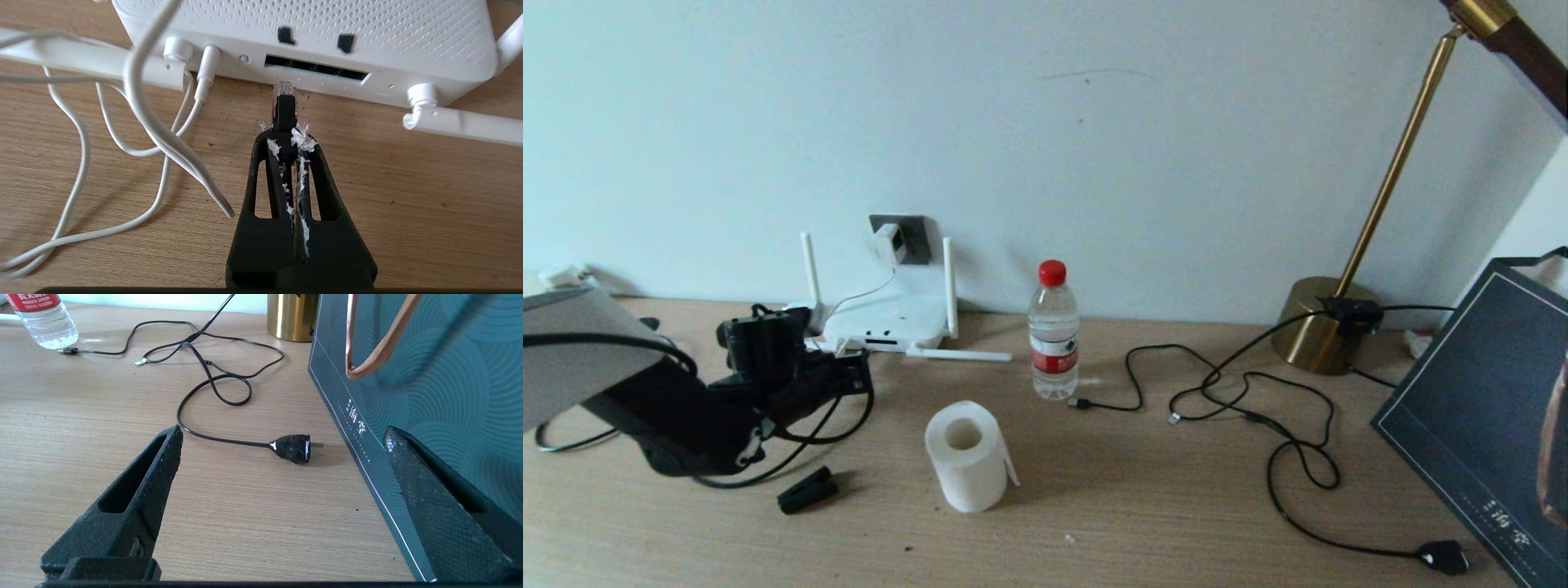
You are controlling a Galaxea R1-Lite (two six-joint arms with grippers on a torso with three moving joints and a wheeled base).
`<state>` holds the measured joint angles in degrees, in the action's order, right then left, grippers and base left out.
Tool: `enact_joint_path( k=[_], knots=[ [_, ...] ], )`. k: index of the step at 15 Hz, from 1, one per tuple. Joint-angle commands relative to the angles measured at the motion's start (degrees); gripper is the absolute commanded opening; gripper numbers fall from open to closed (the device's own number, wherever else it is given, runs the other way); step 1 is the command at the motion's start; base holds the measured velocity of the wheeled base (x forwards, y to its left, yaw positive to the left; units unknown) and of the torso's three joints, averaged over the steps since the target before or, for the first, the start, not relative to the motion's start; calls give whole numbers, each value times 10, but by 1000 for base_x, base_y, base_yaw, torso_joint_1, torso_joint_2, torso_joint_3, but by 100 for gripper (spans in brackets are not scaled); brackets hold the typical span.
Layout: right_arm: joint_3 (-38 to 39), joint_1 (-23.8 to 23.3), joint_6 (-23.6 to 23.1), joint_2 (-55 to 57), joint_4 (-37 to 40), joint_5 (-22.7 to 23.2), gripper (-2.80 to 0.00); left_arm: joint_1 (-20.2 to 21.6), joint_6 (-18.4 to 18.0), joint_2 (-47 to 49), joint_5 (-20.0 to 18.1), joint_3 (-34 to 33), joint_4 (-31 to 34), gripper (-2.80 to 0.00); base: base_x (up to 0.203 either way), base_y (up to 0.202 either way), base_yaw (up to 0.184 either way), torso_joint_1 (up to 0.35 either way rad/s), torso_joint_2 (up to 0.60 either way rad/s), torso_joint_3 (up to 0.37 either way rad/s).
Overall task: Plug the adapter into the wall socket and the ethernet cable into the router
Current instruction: Plug cable into router interface
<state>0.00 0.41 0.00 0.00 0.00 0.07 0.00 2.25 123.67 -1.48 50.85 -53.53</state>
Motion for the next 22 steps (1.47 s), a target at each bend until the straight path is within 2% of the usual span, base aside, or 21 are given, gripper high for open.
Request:
enact_joint_path(
  k=[1, 22],
  knots=[
    [0, 0, 0, 0, 0, 0, 0, 0, 0, 9, 0, 4, -3, -280, 0, 0, 0, 0, 0, 0],
    [0, 0, 0, 1, 0, 0, 0, 4, 0, 34, 1, 38, -3, -280, 0, 0, 0, 0, 0, 0]
  ],
)
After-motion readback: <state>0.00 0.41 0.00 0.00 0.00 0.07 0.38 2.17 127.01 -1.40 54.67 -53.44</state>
